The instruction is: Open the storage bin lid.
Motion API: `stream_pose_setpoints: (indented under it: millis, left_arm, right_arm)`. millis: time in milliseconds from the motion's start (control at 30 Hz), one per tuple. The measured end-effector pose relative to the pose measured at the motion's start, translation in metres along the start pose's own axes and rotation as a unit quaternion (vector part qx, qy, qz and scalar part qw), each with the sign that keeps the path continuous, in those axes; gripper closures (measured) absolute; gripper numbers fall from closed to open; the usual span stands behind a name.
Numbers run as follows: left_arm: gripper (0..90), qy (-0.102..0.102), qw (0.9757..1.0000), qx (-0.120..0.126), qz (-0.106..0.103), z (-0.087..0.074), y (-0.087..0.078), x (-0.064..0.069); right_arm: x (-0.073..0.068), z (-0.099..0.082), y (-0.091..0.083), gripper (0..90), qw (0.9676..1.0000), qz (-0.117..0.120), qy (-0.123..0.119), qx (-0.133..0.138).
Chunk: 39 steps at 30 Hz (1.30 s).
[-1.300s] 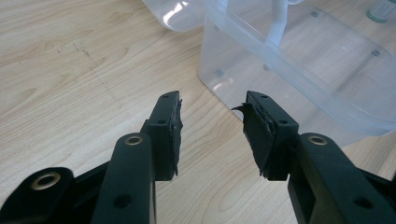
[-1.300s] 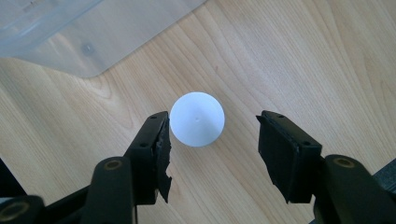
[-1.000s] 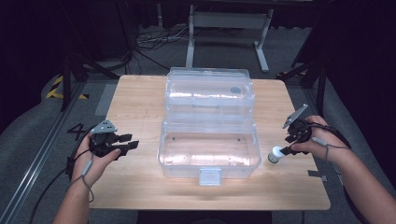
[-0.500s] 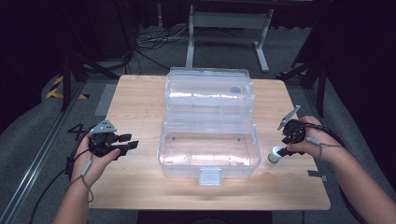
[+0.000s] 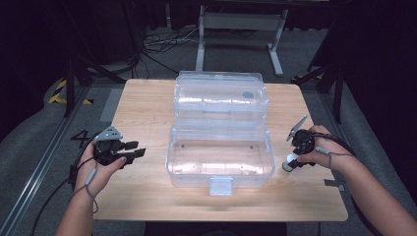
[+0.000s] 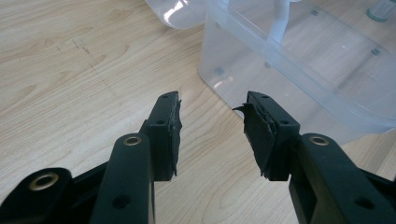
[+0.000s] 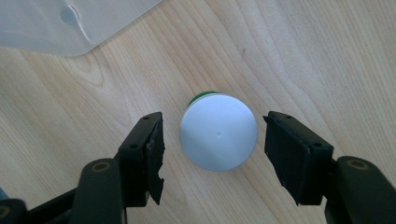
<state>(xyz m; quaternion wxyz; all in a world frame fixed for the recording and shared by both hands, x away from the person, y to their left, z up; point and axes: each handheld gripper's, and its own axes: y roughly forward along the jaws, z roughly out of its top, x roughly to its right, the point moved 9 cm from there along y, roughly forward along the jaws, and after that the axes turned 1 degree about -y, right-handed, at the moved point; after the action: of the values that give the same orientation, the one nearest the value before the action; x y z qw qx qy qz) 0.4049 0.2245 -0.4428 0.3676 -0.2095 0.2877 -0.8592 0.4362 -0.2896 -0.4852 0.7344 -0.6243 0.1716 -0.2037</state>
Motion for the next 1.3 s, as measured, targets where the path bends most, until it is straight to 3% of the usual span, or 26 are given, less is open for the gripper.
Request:
stream_pose_setpoints:
  millis: [500,933,1300]
  left_arm:
    - [56.0,0.001,1.0000,-0.002,0.001,-0.001,0.001,-0.001]
    - [55.5,0.001,1.0000,-0.003,0.000,-0.001,0.001,0.000]
    - [55.5,0.001,1.0000,-0.004,0.000,-0.001,0.001,0.000]
  right_arm:
    - [-0.001,-0.001,0.013,41.8,0.9998,0.001,-0.010,-0.017]
    - [0.001,-0.001,0.013,50.2,0.9998,-0.009,-0.012,-0.015]
    - [0.000,0.001,0.011,50.6,1.0000,-0.001,0.002,-0.005]
